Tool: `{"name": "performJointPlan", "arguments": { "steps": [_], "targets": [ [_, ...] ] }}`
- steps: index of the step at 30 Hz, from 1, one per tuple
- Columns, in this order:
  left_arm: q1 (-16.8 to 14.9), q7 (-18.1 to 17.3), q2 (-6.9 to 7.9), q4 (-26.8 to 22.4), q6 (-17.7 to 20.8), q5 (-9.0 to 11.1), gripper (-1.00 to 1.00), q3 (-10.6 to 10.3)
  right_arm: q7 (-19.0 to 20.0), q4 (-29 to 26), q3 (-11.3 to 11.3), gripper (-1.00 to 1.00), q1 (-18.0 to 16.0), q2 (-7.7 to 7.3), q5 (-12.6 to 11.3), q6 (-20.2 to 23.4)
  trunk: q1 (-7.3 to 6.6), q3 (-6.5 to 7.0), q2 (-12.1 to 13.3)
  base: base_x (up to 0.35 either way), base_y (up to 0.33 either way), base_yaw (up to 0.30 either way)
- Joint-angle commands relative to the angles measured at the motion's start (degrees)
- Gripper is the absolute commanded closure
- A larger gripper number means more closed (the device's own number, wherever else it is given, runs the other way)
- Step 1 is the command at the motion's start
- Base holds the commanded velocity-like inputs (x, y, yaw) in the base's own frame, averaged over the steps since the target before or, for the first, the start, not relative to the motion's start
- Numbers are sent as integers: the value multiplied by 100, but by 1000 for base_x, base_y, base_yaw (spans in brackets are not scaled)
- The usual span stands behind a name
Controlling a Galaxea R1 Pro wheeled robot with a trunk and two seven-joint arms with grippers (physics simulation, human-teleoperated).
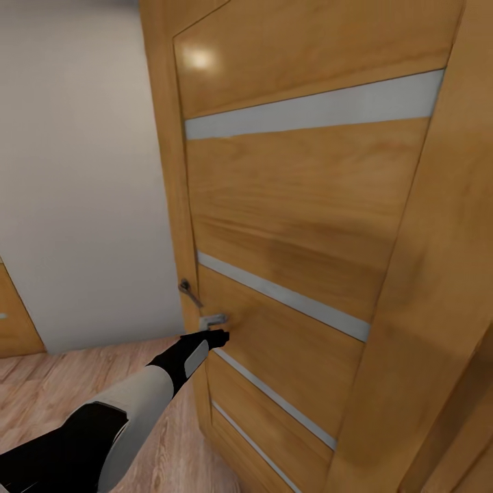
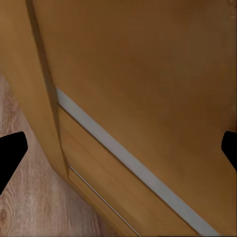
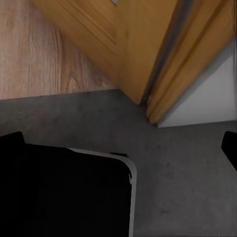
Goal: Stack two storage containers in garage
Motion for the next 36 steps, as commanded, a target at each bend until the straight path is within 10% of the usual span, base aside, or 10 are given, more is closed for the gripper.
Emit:
{"name": "performJointPlan", "arguments": {
  "steps": [1,36],
  "targets": [
    [2,9,-1,-21,18,162,-100,-58,9,9,9,-100,-2,-1,1,-21,2,0,-2,0,0,-245],
    [2,16,-1,-23,18,162,-100,-58,10,9,9,-100,-2,-1,161,-22,2,2,-2,0,0,-159]
  ]
}}
